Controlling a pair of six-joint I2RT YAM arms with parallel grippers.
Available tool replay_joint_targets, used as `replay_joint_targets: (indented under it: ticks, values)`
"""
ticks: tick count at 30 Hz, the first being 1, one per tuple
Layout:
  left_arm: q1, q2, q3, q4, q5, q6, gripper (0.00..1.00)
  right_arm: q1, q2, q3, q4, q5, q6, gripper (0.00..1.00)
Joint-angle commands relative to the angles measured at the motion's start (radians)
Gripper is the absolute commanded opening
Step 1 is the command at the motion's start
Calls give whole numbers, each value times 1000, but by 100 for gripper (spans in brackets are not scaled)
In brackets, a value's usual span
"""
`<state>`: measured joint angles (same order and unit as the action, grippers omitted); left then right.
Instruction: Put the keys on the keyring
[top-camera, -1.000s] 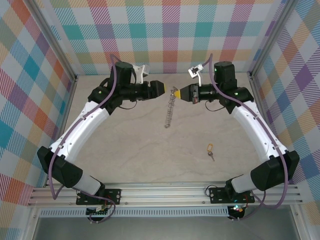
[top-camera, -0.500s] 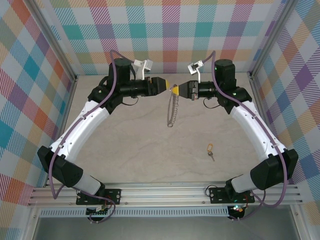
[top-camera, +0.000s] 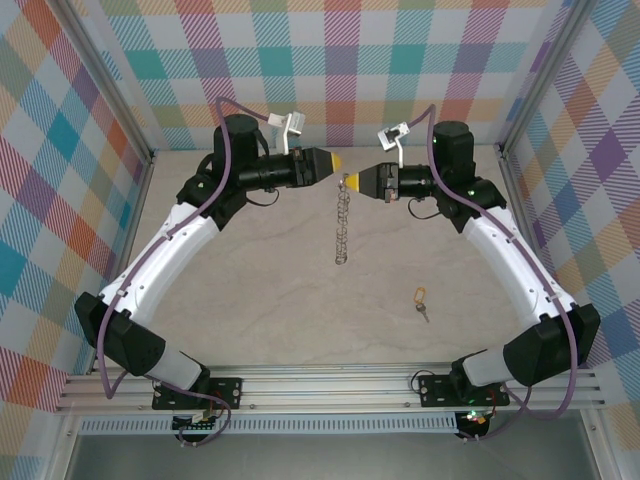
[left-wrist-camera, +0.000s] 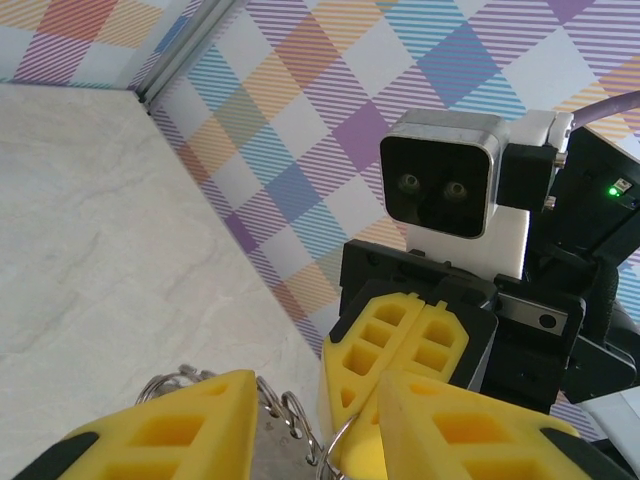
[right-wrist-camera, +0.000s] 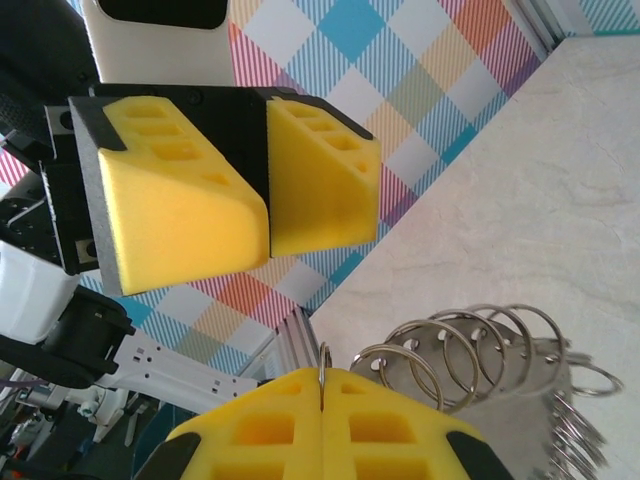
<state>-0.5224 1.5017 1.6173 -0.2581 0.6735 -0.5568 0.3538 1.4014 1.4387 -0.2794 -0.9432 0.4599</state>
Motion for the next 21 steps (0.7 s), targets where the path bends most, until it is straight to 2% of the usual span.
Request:
replay_joint_targets:
  ticks: [1, 21]
  values:
    - [-12, -33, -19, 39, 35, -8, 37, -1, -35, -13, 94, -11, 43, 0]
    - [-13, -47, -80, 187, 108, -94, 38, -10, -27, -27, 239, -8, 161, 0]
